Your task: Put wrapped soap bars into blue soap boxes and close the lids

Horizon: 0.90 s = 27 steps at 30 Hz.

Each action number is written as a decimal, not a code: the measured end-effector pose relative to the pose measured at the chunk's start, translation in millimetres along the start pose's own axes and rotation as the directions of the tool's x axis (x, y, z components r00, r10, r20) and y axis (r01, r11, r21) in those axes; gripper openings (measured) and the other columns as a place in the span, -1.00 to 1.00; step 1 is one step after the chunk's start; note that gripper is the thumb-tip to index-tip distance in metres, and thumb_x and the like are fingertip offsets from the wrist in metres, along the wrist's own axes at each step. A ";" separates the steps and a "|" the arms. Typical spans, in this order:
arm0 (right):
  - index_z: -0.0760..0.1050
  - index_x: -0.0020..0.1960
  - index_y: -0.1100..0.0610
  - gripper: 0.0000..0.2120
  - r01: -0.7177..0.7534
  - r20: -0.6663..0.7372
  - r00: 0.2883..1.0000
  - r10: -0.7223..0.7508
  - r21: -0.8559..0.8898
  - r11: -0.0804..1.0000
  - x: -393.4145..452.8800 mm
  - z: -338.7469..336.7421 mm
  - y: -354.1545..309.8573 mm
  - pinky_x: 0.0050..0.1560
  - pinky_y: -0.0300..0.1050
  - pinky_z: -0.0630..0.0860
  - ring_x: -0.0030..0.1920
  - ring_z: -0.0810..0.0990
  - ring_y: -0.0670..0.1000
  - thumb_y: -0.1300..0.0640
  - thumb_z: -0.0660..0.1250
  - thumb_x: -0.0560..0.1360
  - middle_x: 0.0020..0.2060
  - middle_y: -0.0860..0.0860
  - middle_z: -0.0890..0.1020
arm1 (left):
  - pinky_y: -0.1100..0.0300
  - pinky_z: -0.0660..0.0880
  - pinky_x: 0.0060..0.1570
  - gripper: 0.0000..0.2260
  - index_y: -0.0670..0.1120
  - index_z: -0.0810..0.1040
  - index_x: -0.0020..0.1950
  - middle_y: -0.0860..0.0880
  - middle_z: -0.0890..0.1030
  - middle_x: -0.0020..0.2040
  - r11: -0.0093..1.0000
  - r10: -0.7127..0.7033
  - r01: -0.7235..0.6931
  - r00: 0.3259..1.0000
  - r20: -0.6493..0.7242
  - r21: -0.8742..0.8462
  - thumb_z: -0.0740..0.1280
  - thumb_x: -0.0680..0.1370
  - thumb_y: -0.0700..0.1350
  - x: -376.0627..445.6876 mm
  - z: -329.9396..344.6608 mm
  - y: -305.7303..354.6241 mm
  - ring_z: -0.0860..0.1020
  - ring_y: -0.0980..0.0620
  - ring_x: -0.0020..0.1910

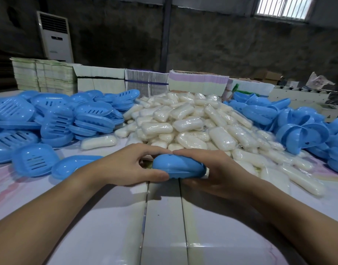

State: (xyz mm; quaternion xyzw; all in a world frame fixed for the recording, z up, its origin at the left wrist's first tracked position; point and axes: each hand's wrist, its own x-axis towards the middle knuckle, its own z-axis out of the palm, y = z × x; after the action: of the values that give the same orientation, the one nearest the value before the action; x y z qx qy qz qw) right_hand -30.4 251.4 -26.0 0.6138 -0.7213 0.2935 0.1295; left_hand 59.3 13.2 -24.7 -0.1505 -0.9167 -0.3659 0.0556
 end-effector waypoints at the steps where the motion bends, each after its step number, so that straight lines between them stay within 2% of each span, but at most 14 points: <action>1: 0.48 0.36 0.11 -0.48 -0.002 0.000 1.000 0.002 0.007 1.000 -0.3 -0.6 -0.5 0.14 -0.07 0.53 0.17 0.59 -0.12 0.10 0.47 0.42 0.20 -0.05 0.62 | 0.33 0.53 0.10 -0.51 0.25 0.57 0.33 0.24 0.67 0.12 1.000 0.010 -0.010 1.000 -0.009 -0.009 0.44 0.39 0.18 -0.3 0.0 0.1 0.62 0.22 0.12; 3: 0.47 0.36 0.13 -0.49 -0.002 0.011 1.000 0.002 0.020 1.000 -0.2 -1.1 -0.7 0.15 -0.05 0.53 0.17 0.59 -0.11 0.13 0.48 0.44 0.20 -0.04 0.62 | 0.30 0.53 0.07 -0.53 0.25 0.60 0.29 0.23 0.68 0.09 1.000 0.024 -0.023 0.999 -0.033 0.014 0.50 0.38 0.14 -0.9 -0.5 0.1 0.62 0.22 0.09; 7: 0.46 0.37 0.20 -0.52 -0.048 0.017 0.999 0.047 0.054 0.997 0.0 -2.4 0.8 0.14 -0.12 0.53 0.13 0.59 -0.14 0.12 0.45 0.49 0.19 -0.03 0.61 | 0.11 0.54 0.12 -0.64 0.13 0.65 0.19 0.17 0.68 0.04 0.990 0.084 -0.073 0.993 -0.084 0.123 0.58 0.41 0.00 -0.1 2.2 -0.5 0.61 0.14 0.10; 9: 0.47 0.35 0.20 -0.53 -0.056 0.017 0.998 0.055 0.053 0.997 -0.1 -3.4 1.1 0.10 -0.10 0.54 0.10 0.60 -0.12 0.11 0.44 0.49 0.17 -0.03 0.62 | 0.08 0.53 0.07 -0.69 0.11 0.66 0.16 0.16 0.68 -0.01 0.983 0.110 -0.092 0.988 -0.110 0.160 0.56 0.43 0.05 0.3 3.8 0.4 0.61 0.12 0.05; 11: 0.48 0.35 0.20 -0.54 -0.048 0.017 0.999 0.047 0.035 0.998 -0.6 -4.7 1.0 0.08 -0.07 0.55 0.08 0.62 -0.10 0.11 0.44 0.49 0.16 -0.02 0.63 | 0.12 0.51 0.05 -0.67 0.13 0.65 0.18 0.18 0.67 -0.01 0.974 0.125 -0.101 0.986 -0.110 0.200 0.51 0.43 0.12 1.6 5.0 0.4 0.59 0.15 0.04; 14: 0.48 0.35 0.17 -0.54 -0.062 0.009 0.998 0.062 0.038 0.997 -2.0 -7.1 2.1 0.10 -0.12 0.54 0.10 0.61 -0.13 0.08 0.45 0.49 0.16 -0.09 0.62 | 0.19 0.48 0.08 -0.65 0.12 0.62 0.23 0.21 0.65 0.03 0.965 0.162 -0.131 0.980 -0.119 0.229 0.50 0.47 0.12 3.9 6.2 -3.0 0.57 0.18 0.08; 17: 0.45 0.33 -0.12 -0.58 -0.204 0.037 0.979 0.201 0.143 0.969 -0.3 -9.5 0.1 0.10 -0.30 0.47 0.12 0.58 -0.17 -0.15 0.35 0.49 0.13 -0.28 0.59 | 0.40 0.39 0.08 -0.60 0.19 0.58 0.28 0.38 0.56 0.07 0.933 0.255 -0.188 0.947 -0.195 0.307 0.46 0.46 0.19 2.9 9.6 -4.3 0.51 0.30 0.11; 19: 0.41 0.28 -0.28 -0.61 -0.275 0.075 0.961 0.265 0.202 0.940 1.7 -10.7 -2.3 0.08 -0.40 0.43 0.14 0.56 -0.21 -0.22 0.28 0.46 0.14 -0.34 0.56 | 0.34 0.42 0.12 -0.56 0.26 0.49 0.35 0.44 0.51 0.12 0.907 0.314 -0.233 0.929 -0.196 0.350 0.40 0.48 0.24 1.9 12.3 -0.6 0.47 0.29 0.16; 23: 0.36 0.30 -0.32 -0.52 -0.306 0.103 0.952 0.290 0.239 0.921 1.6 -13.5 -7.5 0.05 -0.36 0.48 0.10 0.58 -0.18 -0.15 0.40 0.42 0.14 -0.35 0.54 | 0.16 0.49 0.12 -0.56 0.26 0.46 0.37 0.39 0.51 0.22 0.868 0.376 -0.274 0.907 -0.187 0.413 0.35 0.51 0.28 5.8 15.7 5.1 0.45 0.19 0.21; 25: 0.38 0.28 -0.31 -0.52 -0.311 0.072 0.950 0.303 0.259 0.915 0.6 -17.7 -6.8 0.05 -0.38 0.46 0.11 0.57 -0.21 -0.08 0.43 0.42 0.13 -0.37 0.53 | 0.22 0.44 0.21 -0.51 0.30 0.43 0.40 0.36 0.51 0.26 0.886 0.364 -0.267 0.907 -0.213 0.379 0.38 0.48 0.28 7.9 16.4 6.3 0.43 0.19 0.27; 27: 0.42 0.26 -0.29 -0.53 -0.327 -0.002 0.942 0.336 0.230 0.917 -1.7 -26.8 -4.3 0.05 -0.37 0.45 0.11 0.55 -0.21 -0.05 0.42 0.40 0.12 -0.34 0.53 | 0.40 0.37 0.22 -0.45 0.40 0.38 0.41 0.41 0.49 0.25 0.914 0.324 -0.233 0.911 -0.254 0.331 0.37 0.43 0.33 7.5 13.9 3.1 0.41 0.26 0.30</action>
State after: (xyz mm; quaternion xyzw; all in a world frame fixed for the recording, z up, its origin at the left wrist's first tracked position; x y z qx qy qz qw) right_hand -30.6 268.1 -4.5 0.4874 -0.7739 0.4039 0.0221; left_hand 53.2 26.7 -31.1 -0.2131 -0.9098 -0.2325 0.2697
